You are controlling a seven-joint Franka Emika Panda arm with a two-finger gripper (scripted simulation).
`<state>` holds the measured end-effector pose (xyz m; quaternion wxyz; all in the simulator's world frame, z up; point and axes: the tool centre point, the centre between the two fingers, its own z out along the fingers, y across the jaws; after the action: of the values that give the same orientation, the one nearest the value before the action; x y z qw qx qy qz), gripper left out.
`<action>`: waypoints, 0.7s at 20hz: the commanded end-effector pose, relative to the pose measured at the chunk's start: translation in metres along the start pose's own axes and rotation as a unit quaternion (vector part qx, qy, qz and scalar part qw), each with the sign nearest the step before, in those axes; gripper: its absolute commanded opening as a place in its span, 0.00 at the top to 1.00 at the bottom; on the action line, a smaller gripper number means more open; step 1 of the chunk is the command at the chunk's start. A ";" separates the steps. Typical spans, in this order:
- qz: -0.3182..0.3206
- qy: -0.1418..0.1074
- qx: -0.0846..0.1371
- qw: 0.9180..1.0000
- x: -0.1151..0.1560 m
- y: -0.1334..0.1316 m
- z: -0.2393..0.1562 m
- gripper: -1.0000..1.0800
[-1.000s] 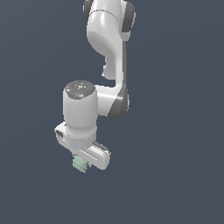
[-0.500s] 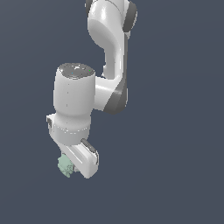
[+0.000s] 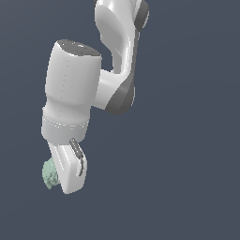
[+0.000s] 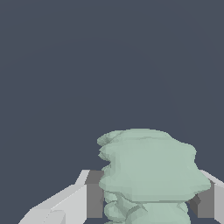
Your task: Pick up the object and move it to a goal position.
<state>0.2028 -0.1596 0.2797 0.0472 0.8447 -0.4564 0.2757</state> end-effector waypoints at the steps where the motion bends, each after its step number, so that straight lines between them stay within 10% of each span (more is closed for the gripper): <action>1: 0.028 0.016 -0.003 0.999 0.012 0.002 -0.010 1.00; 14: 0.166 0.095 -0.021 0.981 0.064 0.019 -0.068 1.00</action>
<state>0.1895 -0.1928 0.3579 0.0607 0.7388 -0.5773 0.3425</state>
